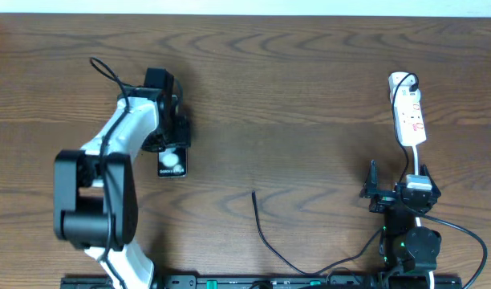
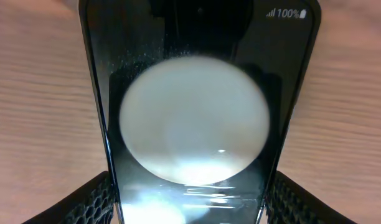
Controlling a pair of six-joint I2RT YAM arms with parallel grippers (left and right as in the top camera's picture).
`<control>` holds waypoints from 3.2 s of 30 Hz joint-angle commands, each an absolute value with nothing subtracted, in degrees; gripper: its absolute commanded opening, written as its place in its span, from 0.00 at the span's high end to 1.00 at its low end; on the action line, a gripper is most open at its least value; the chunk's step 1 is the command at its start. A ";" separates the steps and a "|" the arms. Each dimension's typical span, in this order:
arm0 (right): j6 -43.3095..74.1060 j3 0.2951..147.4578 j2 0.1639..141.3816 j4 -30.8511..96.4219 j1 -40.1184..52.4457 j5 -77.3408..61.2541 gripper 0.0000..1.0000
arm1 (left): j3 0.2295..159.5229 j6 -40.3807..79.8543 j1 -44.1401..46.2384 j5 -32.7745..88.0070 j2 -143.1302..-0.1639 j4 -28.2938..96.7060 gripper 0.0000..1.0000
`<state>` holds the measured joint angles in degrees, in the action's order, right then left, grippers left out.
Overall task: Plug charger to phone and switch on socket
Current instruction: 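Lift the phone with the left gripper and tilt it upright, then hold the phone raised in the left gripper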
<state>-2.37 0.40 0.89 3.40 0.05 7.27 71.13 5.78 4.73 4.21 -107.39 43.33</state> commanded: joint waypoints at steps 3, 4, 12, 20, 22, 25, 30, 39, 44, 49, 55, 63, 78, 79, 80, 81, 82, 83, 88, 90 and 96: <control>-3.07 0.32 0.64 3.60 -0.34 7.33 0.01 | 73.73 5.91 4.75 11.27 -99.02 44.16 0.93; -3.07 0.32 0.64 3.60 -0.34 7.33 0.01 | 73.73 5.91 4.75 13.54 -98.35 44.31 0.93; -3.07 0.32 0.64 3.60 -0.34 7.33 0.01 | 73.73 8.34 4.75 42.26 -96.64 44.10 0.93; -3.07 0.32 0.64 3.60 -0.34 7.33 0.01 | 73.73 21.61 4.75 64.64 -96.64 44.03 0.93; -3.07 0.32 0.64 3.60 -0.34 7.33 0.01 | 73.73 26.79 4.73 70.37 -96.64 43.55 0.92; -3.07 0.32 0.64 3.60 -0.34 7.33 0.01 | 73.73 32.12 4.73 78.06 -96.64 41.65 0.92; -3.07 0.32 0.64 3.60 -0.34 7.33 0.01 | 73.73 44.60 4.40 87.96 -96.64 36.84 0.93; -3.07 0.32 0.64 3.60 -0.34 7.33 0.01 | 73.73 64.99 4.14 87.79 -96.64 33.65 0.92; -3.07 0.32 0.64 3.60 -0.34 7.33 0.01 | 73.73 73.78 4.14 84.03 -96.64 33.65 0.93; -3.07 0.32 0.64 3.60 -0.34 7.33 0.01 | 73.73 76.01 4.14 83.74 -96.64 33.67 0.92; -3.05 0.32 0.64 3.60 -0.34 7.33 0.01 | 73.73 76.86 4.14 83.77 -96.64 33.67 0.93; -3.07 0.32 0.64 3.60 -0.34 7.33 0.01 | 73.73 79.85 4.14 83.79 -96.64 33.69 0.93; -3.07 0.32 0.64 3.60 -0.34 7.33 0.01 | 73.73 81.34 4.14 84.01 -96.64 33.69 0.93; -3.07 0.32 0.64 3.60 -0.34 7.33 0.01 | 73.73 81.32 4.14 83.99 -96.64 33.69 0.92; -3.07 0.32 0.64 3.60 -0.34 7.33 0.01 | 73.73 81.32 4.14 84.01 -96.64 33.67 0.92; -3.07 0.32 0.64 3.60 -0.34 7.33 0.01 | 73.73 81.32 4.14 83.99 -96.64 33.67 0.93; -3.07 0.32 0.64 3.60 -0.34 7.33 0.01 | 73.73 81.32 4.14 83.99 -96.64 33.67 0.92; -3.07 0.32 0.64 3.60 -0.34 7.33 0.01 | 73.73 81.30 4.14 83.99 -96.64 33.67 0.93; -3.07 0.32 0.64 3.60 -0.34 7.33 0.01 | 73.73 80.16 4.14 84.01 -96.64 33.10 0.92; -3.07 0.32 0.64 3.60 -0.34 7.33 0.01 | 73.73 79.48 4.14 84.01 -96.64 33.06 0.93; -3.07 0.32 0.64 3.60 -0.34 7.33 0.01 | 73.73 77.14 4.14 84.07 -96.64 33.04 0.93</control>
